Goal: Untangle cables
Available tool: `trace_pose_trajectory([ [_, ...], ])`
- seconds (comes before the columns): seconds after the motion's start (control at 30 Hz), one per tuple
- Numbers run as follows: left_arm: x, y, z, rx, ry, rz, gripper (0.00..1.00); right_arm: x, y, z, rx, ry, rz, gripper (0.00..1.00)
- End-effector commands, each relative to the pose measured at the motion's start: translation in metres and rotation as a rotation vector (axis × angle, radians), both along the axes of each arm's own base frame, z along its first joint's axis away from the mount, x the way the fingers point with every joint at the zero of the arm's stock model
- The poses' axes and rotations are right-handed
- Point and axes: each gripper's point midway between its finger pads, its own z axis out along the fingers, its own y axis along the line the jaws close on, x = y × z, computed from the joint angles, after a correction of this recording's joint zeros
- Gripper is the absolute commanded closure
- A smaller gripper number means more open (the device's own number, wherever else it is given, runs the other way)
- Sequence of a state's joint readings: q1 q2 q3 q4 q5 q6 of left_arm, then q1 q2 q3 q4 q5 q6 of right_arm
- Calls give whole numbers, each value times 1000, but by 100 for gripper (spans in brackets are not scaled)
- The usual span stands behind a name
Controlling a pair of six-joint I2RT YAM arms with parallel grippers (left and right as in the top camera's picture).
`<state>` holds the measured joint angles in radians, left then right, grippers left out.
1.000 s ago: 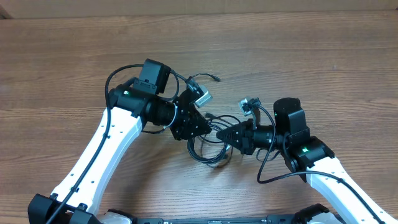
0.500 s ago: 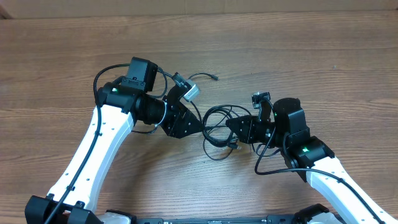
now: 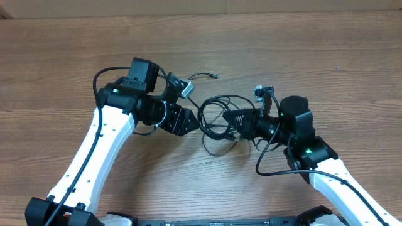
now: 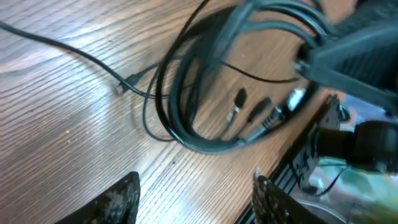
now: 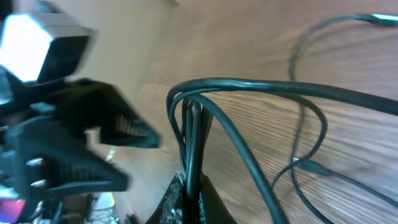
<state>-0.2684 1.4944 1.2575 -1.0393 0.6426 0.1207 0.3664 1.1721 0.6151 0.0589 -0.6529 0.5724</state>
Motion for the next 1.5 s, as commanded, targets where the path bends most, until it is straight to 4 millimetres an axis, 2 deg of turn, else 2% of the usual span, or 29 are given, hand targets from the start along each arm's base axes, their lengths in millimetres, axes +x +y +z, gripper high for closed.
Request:
trace_pose_trajectory([
  [0.0, 10, 1, 6, 5, 25, 98, 40, -8, 9, 15, 56, -25, 80, 96],
  [0.13, 13, 0, 5, -2, 50, 137, 40, -9, 11, 21, 74, -48, 98, 96],
  [0.43, 15, -2, 1, -10, 104, 186, 61, -6, 12, 30, 88, -91, 99, 96],
  [0.63, 13, -13, 2, -16, 93, 165, 65, -6, 12, 30, 88, -92, 99, 96],
  [1.13, 12, -15, 0, 0, 83, 159, 90, -6, 12, 28, 83, -82, 95, 96],
  [1.17, 12, -14, 0, 7, 82, 161, 96, -6, 11, 26, 79, -74, 92, 96],
  [1.27, 11, -8, -5, 46, 64, 145, 96, -5, 6, 10, 31, -22, 57, 96],
  [1.47, 5, 5, -12, 110, 59, 112, 96, -4, -24, -47, -204, 94, -78, 96],
])
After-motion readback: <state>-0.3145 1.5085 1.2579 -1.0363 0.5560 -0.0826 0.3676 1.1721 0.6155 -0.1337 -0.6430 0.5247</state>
